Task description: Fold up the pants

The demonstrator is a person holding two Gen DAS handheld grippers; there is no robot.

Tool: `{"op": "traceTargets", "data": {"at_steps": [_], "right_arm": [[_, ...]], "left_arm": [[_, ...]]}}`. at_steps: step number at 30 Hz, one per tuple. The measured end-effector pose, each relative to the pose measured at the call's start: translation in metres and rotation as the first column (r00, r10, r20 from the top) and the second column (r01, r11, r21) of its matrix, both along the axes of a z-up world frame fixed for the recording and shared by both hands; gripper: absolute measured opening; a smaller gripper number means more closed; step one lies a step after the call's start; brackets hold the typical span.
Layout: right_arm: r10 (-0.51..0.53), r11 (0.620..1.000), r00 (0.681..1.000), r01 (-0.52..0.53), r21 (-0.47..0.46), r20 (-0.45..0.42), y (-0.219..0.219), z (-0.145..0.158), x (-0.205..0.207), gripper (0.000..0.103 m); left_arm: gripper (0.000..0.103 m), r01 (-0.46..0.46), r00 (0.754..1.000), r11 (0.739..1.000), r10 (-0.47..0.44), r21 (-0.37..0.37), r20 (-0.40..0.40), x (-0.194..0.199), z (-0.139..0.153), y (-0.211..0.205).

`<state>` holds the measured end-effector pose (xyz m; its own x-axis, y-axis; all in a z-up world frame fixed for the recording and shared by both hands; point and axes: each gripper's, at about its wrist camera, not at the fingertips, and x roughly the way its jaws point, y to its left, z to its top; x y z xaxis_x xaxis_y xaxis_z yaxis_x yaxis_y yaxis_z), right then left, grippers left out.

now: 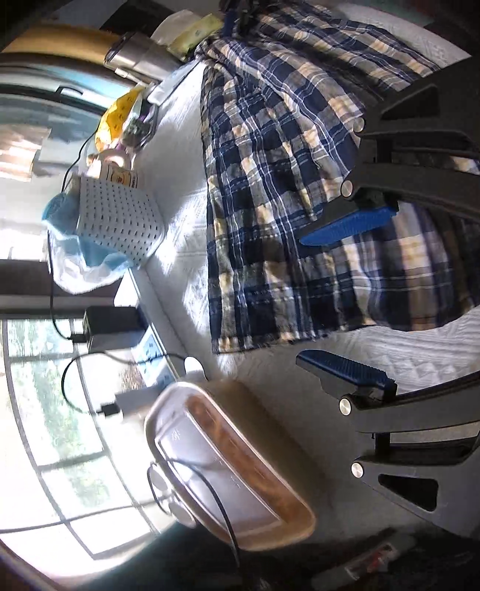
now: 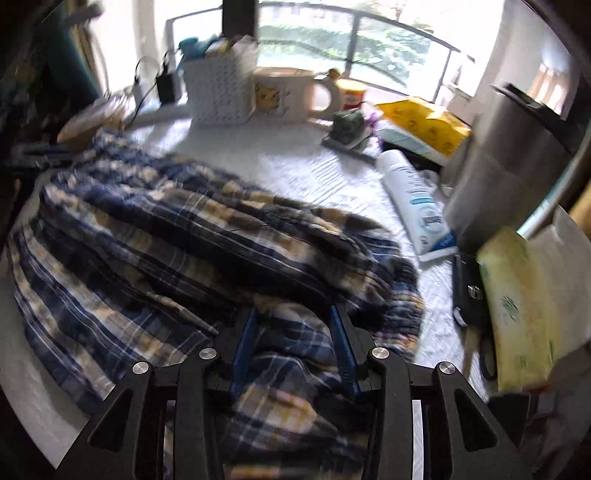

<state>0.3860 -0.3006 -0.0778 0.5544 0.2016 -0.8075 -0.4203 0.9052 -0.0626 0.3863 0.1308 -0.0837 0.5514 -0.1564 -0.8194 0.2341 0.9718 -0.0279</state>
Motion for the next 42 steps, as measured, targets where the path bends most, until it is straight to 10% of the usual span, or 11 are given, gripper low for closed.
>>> {"op": "traceTargets", "data": {"at_steps": [8,10,12,23,31,42], "right_arm": [[-0.157,0.985,0.987,0.153,0.081,0.044,-0.038,0.015,0.01,0.047],[-0.16,0.984,0.986,0.157,0.083,0.036,-0.036,0.013,0.014,0.047],[-0.151,0.986,0.988,0.149,0.075,0.032,-0.033,0.008,0.014,0.048],[-0.15,0.981,0.988,0.144,0.133,0.035,-0.034,0.002,0.014,0.049],[-0.031,0.991,0.99,0.013,0.133,0.137,0.0,0.034,0.01,0.049],[-0.012,0.997,1.0,0.011,0.071,0.019,0.016,-0.01,0.037,0.049]], "left_arm": [[0.056,0.041,0.999,0.998,-0.04,0.056,-0.022,0.026,-0.024,-0.011],[0.014,0.029,0.999,0.998,-0.027,0.048,-0.023,0.03,-0.026,-0.011],[0.005,0.025,1.0,0.998,-0.025,0.057,0.001,0.028,-0.024,-0.013],[0.003,-0.005,0.989,0.985,-0.02,0.172,0.146,0.046,0.006,-0.027],[0.003,-0.025,0.987,0.997,0.014,0.071,0.162,0.048,0.026,-0.017],[0.004,0.029,0.989,0.999,-0.033,0.027,0.143,0.027,0.019,-0.004]]}}
